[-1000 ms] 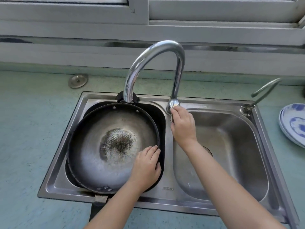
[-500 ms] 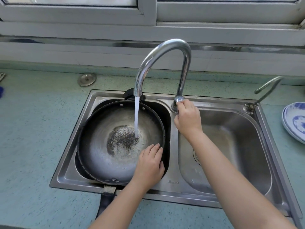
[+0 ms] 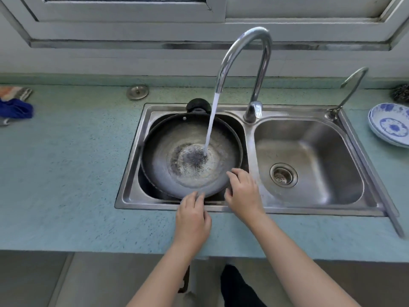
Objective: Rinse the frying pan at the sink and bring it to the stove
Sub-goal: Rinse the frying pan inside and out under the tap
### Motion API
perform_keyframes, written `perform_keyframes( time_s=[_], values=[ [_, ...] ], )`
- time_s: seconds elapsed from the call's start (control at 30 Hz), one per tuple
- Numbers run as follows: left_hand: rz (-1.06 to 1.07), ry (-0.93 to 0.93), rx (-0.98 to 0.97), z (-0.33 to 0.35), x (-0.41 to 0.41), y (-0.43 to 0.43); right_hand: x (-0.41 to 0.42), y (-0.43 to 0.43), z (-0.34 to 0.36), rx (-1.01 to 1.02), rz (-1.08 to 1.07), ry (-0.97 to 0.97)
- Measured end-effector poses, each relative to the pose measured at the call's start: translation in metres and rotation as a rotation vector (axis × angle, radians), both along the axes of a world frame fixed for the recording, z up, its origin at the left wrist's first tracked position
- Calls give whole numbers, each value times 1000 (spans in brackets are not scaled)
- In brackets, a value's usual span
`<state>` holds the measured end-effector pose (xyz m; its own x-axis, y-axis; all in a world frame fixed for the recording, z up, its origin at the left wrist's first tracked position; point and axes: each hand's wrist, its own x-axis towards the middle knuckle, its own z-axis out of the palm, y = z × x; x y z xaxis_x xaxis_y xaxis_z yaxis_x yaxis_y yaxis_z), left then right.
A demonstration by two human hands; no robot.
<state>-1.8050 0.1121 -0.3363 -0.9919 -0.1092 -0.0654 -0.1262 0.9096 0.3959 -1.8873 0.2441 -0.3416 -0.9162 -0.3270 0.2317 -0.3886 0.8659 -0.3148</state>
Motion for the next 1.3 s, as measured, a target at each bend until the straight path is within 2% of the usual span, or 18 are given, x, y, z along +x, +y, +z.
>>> perform_keyframes(
  time_s=[0.17,0.27,0.47,0.6,1.0,1.13,1.3],
  values=[
    [77,14,80,-1,42,-4,53,-22,-2,-39,20,-67],
    [122,-68,124,1,59,-6,77,-31,-3,-95,20,-133],
    [273,-189,367,1,79,-8,103,-55,7,-282,-55,-524],
    [376,-236,479,7,82,-2,107,-70,12,-338,-75,-615],
    [518,-312,573,10,95,-3,100,-78,8,-526,-251,-866],
    [554,-317,587,6,96,-3,100,-79,4,-682,-371,-1015],
    [603,-383,530,11,90,-1,96,-82,9,-871,-370,-1254]
  ],
)
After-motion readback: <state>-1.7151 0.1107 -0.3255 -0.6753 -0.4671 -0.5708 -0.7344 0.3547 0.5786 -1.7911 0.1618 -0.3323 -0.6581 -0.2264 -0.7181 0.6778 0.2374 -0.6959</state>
